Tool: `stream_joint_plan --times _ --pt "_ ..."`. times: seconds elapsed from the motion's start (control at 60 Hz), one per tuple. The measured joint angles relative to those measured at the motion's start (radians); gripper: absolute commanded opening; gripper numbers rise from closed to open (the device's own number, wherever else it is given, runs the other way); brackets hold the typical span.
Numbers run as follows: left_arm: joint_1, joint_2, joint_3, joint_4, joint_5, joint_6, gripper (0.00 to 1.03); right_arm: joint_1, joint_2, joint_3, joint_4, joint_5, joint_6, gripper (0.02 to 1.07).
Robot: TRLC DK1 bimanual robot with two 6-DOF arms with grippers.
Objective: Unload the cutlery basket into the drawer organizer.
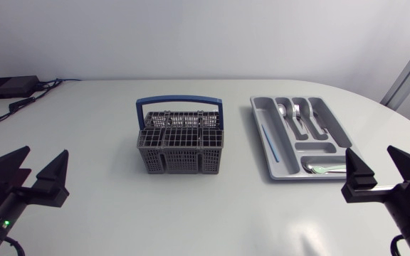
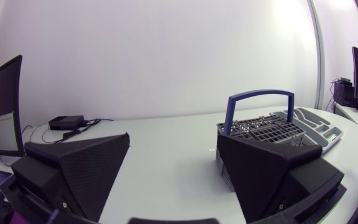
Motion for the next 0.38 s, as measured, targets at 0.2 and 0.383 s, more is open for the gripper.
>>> stream_joint_plan --times 0.2,0.383 --pt "-0.023 -0.092 -0.077 -0.001 -0.048 -0.046 0.99 0.006 -0.081 -0.068 -0.003 -0.021 0.053 1.03" --pt "-0.026 -0.105 -0.085 -0.002 -0.051 -0.058 0.99 0.006 -0.093 -0.078 -0.003 -0.023 0.068 1.03"
